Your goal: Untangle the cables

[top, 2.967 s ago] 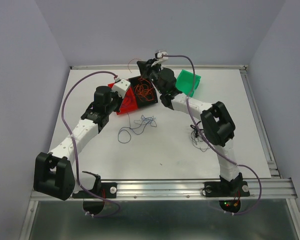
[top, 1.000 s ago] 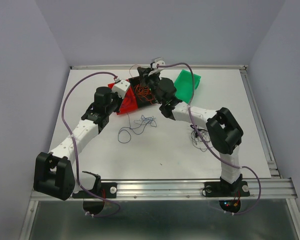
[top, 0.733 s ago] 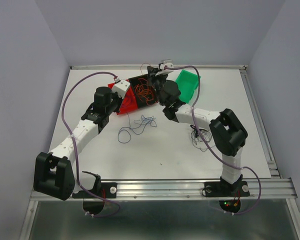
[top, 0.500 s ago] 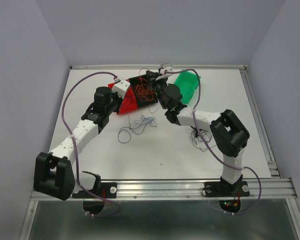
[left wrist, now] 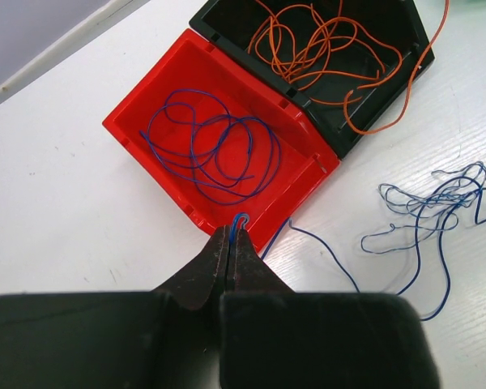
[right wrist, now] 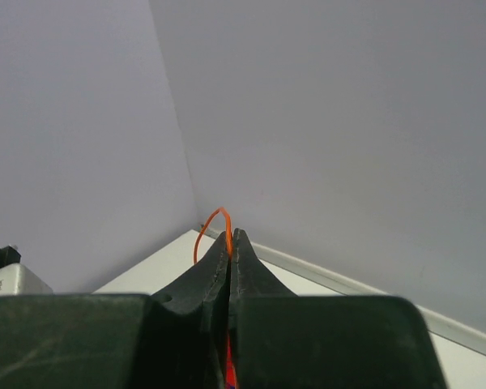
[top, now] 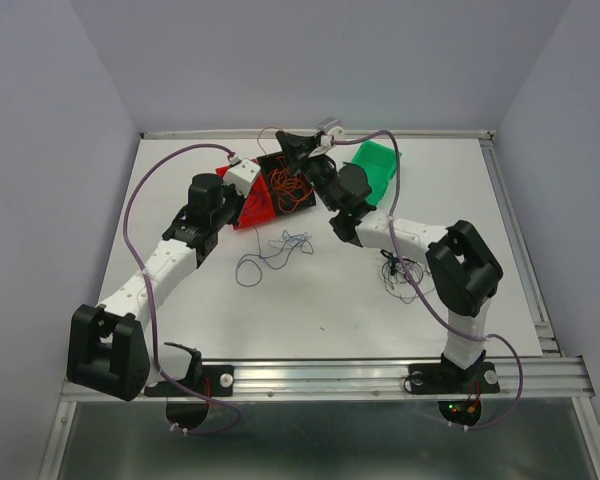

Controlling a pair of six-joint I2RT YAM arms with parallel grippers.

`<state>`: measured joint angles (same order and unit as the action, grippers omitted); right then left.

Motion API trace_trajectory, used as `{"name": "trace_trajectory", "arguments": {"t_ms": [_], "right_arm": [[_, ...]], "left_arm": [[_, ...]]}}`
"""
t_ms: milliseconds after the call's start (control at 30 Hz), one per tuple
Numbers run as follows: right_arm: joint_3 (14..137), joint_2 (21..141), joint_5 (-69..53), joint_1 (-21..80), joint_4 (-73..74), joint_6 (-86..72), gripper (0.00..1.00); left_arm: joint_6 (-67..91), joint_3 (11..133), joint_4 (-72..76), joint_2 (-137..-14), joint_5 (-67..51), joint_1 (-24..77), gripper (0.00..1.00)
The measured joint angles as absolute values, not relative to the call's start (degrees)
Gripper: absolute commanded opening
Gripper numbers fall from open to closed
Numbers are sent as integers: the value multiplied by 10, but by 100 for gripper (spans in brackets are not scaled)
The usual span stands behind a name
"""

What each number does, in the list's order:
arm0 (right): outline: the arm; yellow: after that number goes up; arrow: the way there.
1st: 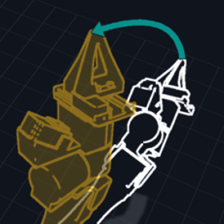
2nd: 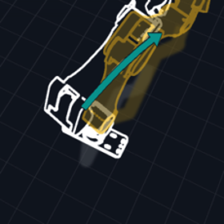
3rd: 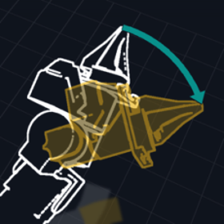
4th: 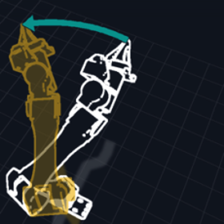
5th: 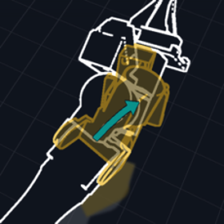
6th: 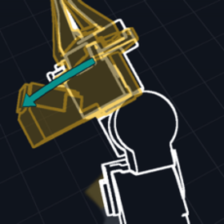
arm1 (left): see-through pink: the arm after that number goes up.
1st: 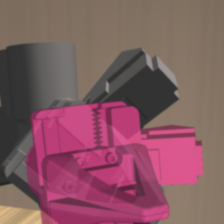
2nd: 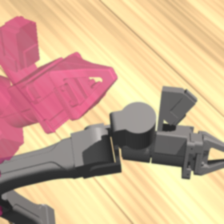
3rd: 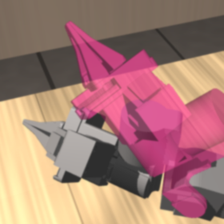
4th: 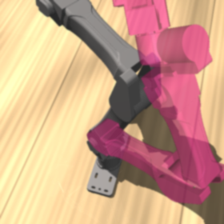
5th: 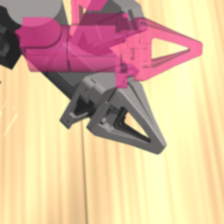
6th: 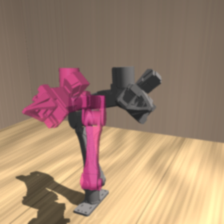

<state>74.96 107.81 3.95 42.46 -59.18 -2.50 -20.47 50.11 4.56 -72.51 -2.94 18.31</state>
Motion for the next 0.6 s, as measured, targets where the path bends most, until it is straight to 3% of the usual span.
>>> {"name": "trace_trajectory", "arguments": {"t_ms": [333,600], "right_arm": [[850,1153,-15,424,-594,-39,1],[927,1242,-97,384,-593,-135,0]], "left_arm": [[-205,501,46,-725,-29,183,0],[-205,501,46,-725,-28,183,0]]}}
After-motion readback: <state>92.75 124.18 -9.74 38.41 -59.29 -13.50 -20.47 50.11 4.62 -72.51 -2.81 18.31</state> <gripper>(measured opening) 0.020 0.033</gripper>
